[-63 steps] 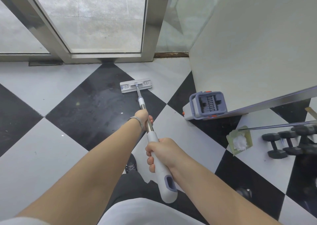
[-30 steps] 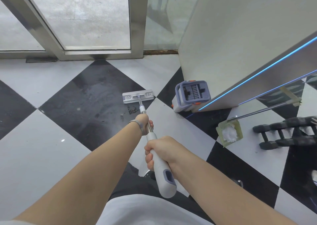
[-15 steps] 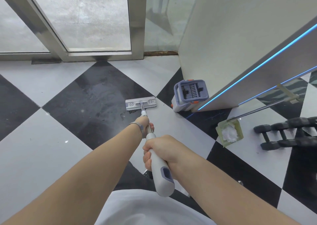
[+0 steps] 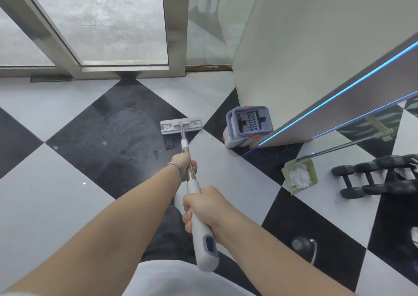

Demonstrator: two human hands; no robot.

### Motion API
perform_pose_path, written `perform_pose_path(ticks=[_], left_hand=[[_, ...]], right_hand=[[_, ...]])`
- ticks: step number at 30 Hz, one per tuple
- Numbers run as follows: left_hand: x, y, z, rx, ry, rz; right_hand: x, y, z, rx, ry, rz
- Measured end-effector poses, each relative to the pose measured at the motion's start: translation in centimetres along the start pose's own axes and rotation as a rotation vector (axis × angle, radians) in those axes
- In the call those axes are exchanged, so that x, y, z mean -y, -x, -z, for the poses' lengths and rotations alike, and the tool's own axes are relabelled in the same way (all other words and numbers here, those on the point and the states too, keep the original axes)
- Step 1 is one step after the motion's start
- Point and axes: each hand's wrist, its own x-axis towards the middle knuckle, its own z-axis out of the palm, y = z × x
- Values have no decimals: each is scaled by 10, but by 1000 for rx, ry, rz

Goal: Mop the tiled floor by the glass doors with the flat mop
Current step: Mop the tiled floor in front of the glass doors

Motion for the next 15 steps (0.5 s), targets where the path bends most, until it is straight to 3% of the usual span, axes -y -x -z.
perform_pose_path(ticks=[15], left_hand=[[-136, -62, -19, 9, -25, -30]], right_hand=[[129, -75, -7, 0, -37, 73]])
